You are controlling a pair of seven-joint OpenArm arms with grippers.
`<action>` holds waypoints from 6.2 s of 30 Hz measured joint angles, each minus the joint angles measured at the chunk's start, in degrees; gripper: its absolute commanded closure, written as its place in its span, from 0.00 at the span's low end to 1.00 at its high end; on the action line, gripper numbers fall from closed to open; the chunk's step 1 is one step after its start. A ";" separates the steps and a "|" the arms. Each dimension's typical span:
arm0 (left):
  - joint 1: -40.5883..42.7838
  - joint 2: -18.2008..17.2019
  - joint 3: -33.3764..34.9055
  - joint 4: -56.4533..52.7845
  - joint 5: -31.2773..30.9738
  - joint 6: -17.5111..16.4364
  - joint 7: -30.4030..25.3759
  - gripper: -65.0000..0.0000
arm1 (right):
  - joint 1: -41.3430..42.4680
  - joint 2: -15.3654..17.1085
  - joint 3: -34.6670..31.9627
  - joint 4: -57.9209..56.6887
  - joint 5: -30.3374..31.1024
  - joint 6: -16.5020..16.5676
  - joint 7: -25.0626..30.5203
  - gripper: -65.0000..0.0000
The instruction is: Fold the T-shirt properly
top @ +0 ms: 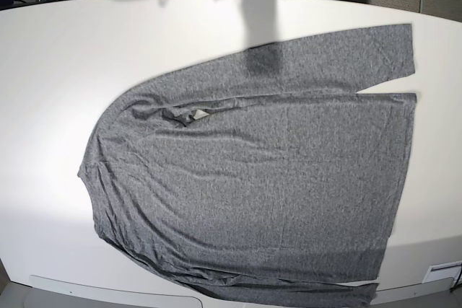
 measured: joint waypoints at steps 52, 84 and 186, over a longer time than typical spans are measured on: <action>24.37 0.15 0.09 39.60 -3.17 -2.56 17.97 0.77 | -26.69 5.70 -0.04 40.04 7.65 0.87 -7.45 0.67; 44.50 -21.73 0.44 102.60 12.17 -8.35 22.27 0.58 | -58.21 37.35 0.00 103.21 0.74 0.59 -25.44 0.67; 17.03 -32.59 13.88 75.52 14.95 -22.99 13.33 1.00 | 2.69 34.21 -24.98 73.53 1.29 20.81 -21.07 0.69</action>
